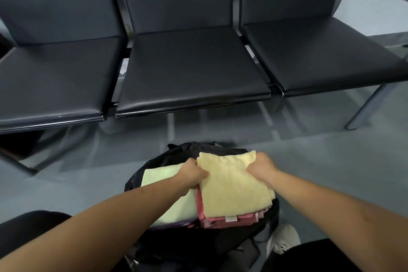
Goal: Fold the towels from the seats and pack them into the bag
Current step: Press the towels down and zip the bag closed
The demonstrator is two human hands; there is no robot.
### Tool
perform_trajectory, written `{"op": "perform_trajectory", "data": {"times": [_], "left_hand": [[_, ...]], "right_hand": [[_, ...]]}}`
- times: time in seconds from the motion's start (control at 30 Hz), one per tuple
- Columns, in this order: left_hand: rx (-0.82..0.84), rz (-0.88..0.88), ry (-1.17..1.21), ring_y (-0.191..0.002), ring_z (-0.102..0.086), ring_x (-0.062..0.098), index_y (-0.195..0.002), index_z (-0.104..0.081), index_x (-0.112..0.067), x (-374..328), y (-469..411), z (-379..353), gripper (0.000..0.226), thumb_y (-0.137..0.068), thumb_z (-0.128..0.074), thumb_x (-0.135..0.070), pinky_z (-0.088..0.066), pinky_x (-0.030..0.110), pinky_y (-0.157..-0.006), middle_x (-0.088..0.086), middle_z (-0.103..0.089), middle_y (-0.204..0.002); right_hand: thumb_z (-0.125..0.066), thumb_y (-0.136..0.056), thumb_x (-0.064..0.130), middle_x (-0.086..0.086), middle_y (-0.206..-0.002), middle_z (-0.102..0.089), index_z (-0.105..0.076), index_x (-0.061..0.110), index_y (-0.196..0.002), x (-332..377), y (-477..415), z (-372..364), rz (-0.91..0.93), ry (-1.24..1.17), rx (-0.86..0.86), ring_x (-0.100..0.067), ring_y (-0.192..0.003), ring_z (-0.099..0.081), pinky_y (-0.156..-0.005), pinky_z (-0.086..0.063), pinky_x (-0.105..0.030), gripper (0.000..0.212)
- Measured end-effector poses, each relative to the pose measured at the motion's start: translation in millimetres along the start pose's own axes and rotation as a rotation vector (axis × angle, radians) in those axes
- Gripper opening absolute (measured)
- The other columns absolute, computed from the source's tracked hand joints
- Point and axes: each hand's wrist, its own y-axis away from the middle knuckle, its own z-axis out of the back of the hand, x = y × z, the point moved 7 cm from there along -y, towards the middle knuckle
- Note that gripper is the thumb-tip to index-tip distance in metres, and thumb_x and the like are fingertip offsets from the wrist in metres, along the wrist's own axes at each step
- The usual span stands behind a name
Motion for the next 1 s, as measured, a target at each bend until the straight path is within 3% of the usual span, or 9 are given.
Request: {"op": "perform_trajectory", "data": {"times": [0.07,0.2,0.33,0.47,0.6,0.7,0.77,0.83,1.0], "left_hand": [[-0.034,-0.053,-0.022,-0.107,-0.065,0.029,-0.103,-0.048,-0.014,-9,-1,5,0.023,-0.091,-0.068,-0.011,-0.058,0.047,-0.089,0.013,-0.063,-0.116],[0.0,-0.081,-0.207,-0.109,-0.062,0.026,-0.114,-0.046,-0.01,-4,2,7,0.037,-0.088,-0.071,-0.018,-0.054,0.044,-0.095,0.008,-0.061,-0.115],[-0.03,-0.087,-0.271,-0.075,-0.056,0.018,-0.086,-0.048,-0.011,-5,5,16,0.011,-0.091,-0.058,-0.012,-0.048,0.028,-0.063,0.004,-0.056,-0.084],[-0.146,-0.038,-0.109,-0.068,-0.055,0.017,-0.081,-0.053,-0.011,-4,6,72,0.018,-0.098,-0.05,-0.008,-0.044,0.025,-0.059,0.004,-0.058,-0.081],[-0.249,0.022,-0.147,-0.084,-0.059,0.026,-0.097,-0.06,-0.004,23,8,127,0.013,-0.097,-0.053,-0.014,-0.049,0.032,-0.071,0.012,-0.064,-0.096],[-0.243,0.045,-0.284,-0.095,-0.065,0.031,-0.101,-0.062,-0.002,44,9,147,0.02,-0.098,-0.054,-0.02,-0.054,0.04,-0.088,0.014,-0.067,-0.102],[-0.227,0.039,-0.395,-0.093,-0.06,0.03,-0.095,-0.058,-0.007,54,11,152,0.016,-0.098,-0.054,-0.022,-0.051,0.037,-0.083,0.008,-0.063,-0.096],[-0.209,0.035,-0.478,-0.09,-0.052,0.026,-0.091,-0.053,-0.014,60,4,154,0.012,-0.098,-0.053,-0.023,-0.043,0.033,-0.08,0.006,-0.056,-0.095],[-0.219,-0.036,-0.456,-0.108,-0.056,0.026,-0.118,-0.057,-0.015,60,-39,151,0.036,-0.095,-0.056,-0.043,-0.046,0.035,-0.091,0.008,-0.056,-0.12]], "right_hand": [[-0.051,-0.089,0.0,-0.018,-0.123,-0.059,-0.045,0.001,-0.129,9,12,-1,0.04,0.113,-0.064,-0.033,-0.105,-0.061,-0.078,-0.048,-0.035,0.04],[-0.05,-0.09,0.001,-0.022,-0.132,-0.045,-0.035,0.004,-0.131,14,37,-8,0.139,0.312,-0.124,-0.041,-0.118,-0.052,-0.09,-0.045,-0.039,0.044],[-0.049,-0.096,0.018,-0.019,-0.147,-0.03,-0.03,0.012,-0.146,60,70,-14,0.474,0.605,-0.235,-0.038,-0.134,-0.035,-0.11,-0.031,-0.045,0.054],[-0.041,-0.101,0.05,-0.02,-0.163,-0.011,-0.019,0.02,-0.156,95,94,-64,0.637,0.696,-0.079,-0.038,-0.152,-0.012,-0.121,-0.012,-0.06,0.066],[-0.026,-0.095,0.075,-0.018,-0.168,0.007,-0.002,0.039,-0.16,106,93,-126,0.672,0.828,0.059,-0.043,-0.154,0.007,-0.116,0.004,-0.072,0.079],[-0.016,-0.086,0.087,-0.015,-0.168,0.018,0.01,0.05,-0.156,101,75,-149,0.613,0.917,0.059,-0.046,-0.152,0.015,-0.11,0.007,-0.078,0.084],[-0.016,-0.082,0.091,-0.014,-0.166,0.024,0.017,0.053,-0.153,91,63,-161,0.551,0.933,0.069,-0.048,-0.151,0.018,-0.108,0.006,-0.08,0.087],[-0.018,-0.08,0.093,-0.013,-0.165,0.029,0.019,0.054,-0.152,82,57,-174,0.543,0.937,0.07,-0.05,-0.15,0.019,-0.107,0.006,-0.081,0.09],[-0.017,-0.078,0.095,-0.012,-0.164,0.03,0.014,0.057,-0.152,64,41,-203,0.61,0.98,0.091,-0.053,-0.148,0.021,-0.103,0.012,-0.083,0.089]]}}
